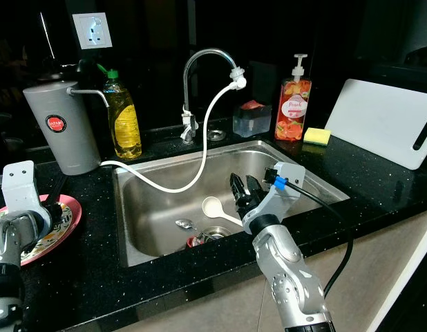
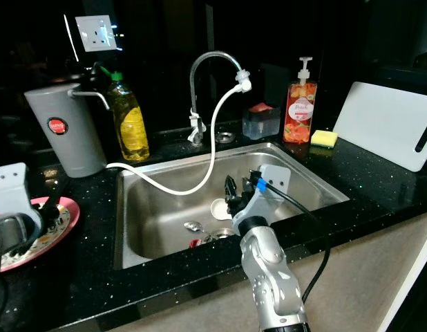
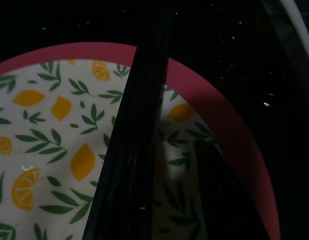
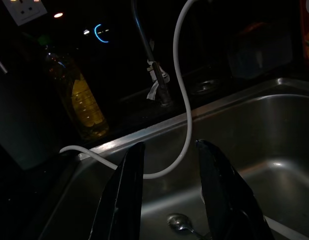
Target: Kitchen organization
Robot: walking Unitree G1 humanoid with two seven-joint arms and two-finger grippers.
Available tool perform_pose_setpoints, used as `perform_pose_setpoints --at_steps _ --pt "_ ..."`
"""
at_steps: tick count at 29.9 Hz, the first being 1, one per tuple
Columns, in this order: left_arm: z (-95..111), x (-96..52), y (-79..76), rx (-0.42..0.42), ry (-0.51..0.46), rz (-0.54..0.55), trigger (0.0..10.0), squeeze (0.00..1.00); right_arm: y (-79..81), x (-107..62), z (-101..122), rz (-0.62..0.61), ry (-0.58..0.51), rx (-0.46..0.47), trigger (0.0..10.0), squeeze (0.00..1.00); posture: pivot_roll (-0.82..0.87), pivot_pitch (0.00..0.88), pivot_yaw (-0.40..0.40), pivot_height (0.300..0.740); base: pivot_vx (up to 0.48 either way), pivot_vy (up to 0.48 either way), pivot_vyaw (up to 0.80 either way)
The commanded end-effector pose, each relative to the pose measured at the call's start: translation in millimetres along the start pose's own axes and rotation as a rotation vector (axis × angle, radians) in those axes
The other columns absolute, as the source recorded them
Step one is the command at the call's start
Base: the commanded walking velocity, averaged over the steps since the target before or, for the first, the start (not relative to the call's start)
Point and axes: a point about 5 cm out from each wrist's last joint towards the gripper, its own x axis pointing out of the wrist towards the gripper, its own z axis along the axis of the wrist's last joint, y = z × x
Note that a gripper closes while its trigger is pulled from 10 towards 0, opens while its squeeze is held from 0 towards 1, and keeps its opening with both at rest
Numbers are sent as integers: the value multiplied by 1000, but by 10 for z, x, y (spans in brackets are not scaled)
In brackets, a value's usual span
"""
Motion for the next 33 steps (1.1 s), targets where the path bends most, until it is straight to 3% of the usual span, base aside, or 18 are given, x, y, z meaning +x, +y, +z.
perform_pose_setpoints --at_steps 1,11,21,33 --pt "-44 2 72 -5 11 30 10000 0 34 6 24 11 -6 4 10000 0 10 0 61 740 0 0 0" --pt "-76 -6 155 -3 3 71 10000 0 31 17 19 16 -1 2 10000 0 15 0 55 740 0 0 0" --pt "150 -46 138 40 -81 76 10000 0 40 11 7 13 2 10 10000 0 14 0 59 740 0 0 0" --pt "56 -11 214 37 -45 95 10000 0 10 -18 -10 -4 7 11 10000 0 7 0 69 740 0 0 0"
